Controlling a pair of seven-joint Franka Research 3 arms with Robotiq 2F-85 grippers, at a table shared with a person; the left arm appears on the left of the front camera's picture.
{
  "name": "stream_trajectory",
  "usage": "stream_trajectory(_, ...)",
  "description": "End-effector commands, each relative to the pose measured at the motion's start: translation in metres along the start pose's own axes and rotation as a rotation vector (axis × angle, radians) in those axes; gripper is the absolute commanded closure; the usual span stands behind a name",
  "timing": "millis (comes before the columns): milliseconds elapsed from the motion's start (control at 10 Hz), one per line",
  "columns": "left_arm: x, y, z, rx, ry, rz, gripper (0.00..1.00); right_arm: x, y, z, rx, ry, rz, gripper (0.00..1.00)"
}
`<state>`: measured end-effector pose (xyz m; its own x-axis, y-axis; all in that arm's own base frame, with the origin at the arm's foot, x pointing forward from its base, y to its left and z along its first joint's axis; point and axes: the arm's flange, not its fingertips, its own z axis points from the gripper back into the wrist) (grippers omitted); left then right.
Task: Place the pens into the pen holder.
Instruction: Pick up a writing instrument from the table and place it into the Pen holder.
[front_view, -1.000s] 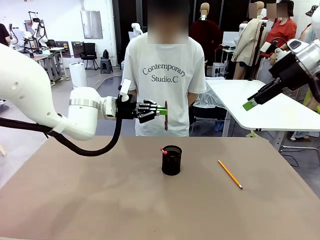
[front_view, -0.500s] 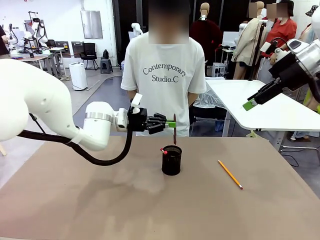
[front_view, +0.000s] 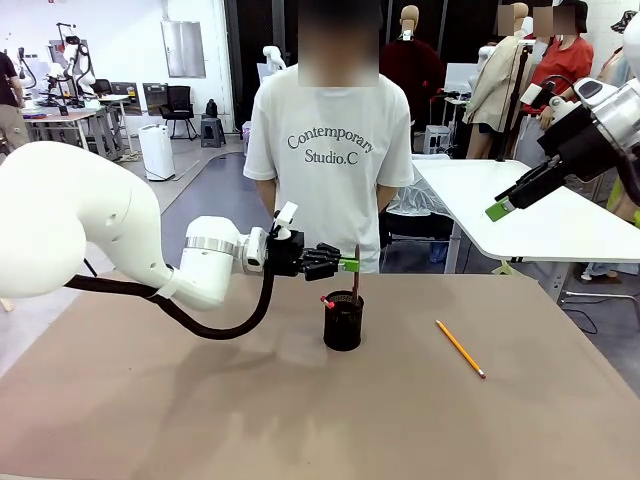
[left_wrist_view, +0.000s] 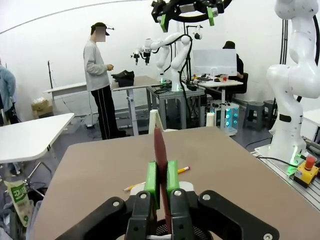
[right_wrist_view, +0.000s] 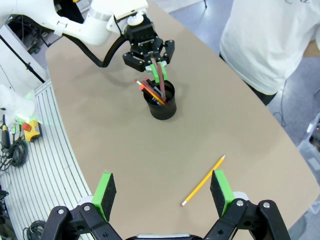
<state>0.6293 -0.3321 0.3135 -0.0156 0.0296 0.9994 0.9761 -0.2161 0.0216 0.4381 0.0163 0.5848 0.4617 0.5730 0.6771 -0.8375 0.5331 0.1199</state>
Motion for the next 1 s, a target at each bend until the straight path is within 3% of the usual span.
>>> stream_trajectory(0, 0.004, 0.000, 0.006, 0.009, 0.016, 0.020, 1.00, 0.001, 0.000, 0.001, 0.007, -0.012, 0.003, 0.00)
stream_trajectory(100, 0.002, -0.001, 0.007, 0.010, 0.022, 0.028, 1.00, 0.001, 0.000, 0.001, 0.007, -0.012, 0.003, 0.00)
stream_trajectory(600, 0.010, -0.006, 0.015, 0.018, 0.071, 0.029, 0.03, 0.001, 0.000, 0.001, 0.007, -0.012, 0.003, 0.00)
stream_trajectory(900, 0.018, -0.014, 0.023, 0.044, 0.126, 0.015, 0.00, 0.001, 0.000, 0.001, 0.007, -0.012, 0.003, 0.00)
